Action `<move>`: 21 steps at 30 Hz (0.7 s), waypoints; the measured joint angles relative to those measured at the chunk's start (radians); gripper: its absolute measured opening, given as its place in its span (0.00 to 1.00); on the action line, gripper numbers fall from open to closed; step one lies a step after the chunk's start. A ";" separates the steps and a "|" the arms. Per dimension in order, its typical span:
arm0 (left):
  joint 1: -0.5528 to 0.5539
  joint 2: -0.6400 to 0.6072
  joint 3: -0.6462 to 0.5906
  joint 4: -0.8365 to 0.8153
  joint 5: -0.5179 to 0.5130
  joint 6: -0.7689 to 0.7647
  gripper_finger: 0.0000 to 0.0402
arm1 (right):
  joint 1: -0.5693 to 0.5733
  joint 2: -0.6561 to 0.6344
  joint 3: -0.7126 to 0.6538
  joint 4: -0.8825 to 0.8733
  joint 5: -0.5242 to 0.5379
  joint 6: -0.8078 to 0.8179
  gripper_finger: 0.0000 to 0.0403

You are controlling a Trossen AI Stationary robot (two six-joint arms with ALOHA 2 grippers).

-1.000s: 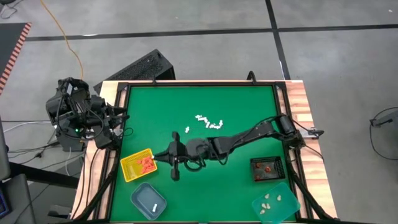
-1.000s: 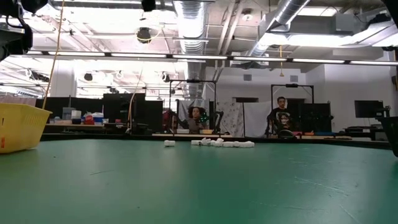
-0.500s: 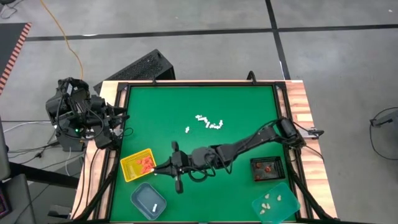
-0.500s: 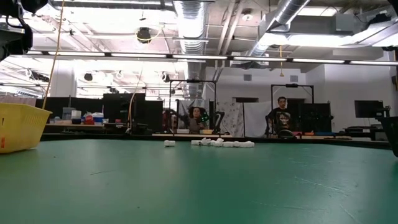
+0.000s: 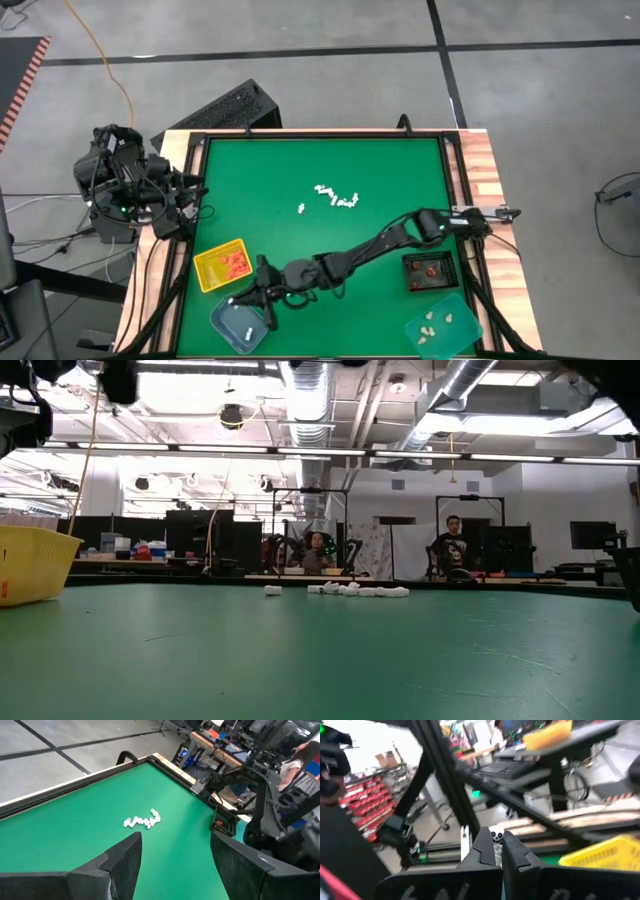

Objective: Sort Halloween decoration
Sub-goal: Put the white skeleton model into the blue bin

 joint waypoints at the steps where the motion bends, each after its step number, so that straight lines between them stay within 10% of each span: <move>1: 0.000 0.000 0.000 0.000 0.003 0.000 0.56 | -0.002 0.030 0.036 -0.009 -0.018 0.007 0.01; 10: 0.000 0.000 0.000 0.000 0.004 0.008 0.56 | -0.004 0.270 0.350 -0.194 -0.148 0.105 0.01; 21: 0.000 0.000 0.000 0.000 0.004 0.009 0.56 | 0.008 0.278 0.372 -0.450 -0.137 0.104 0.07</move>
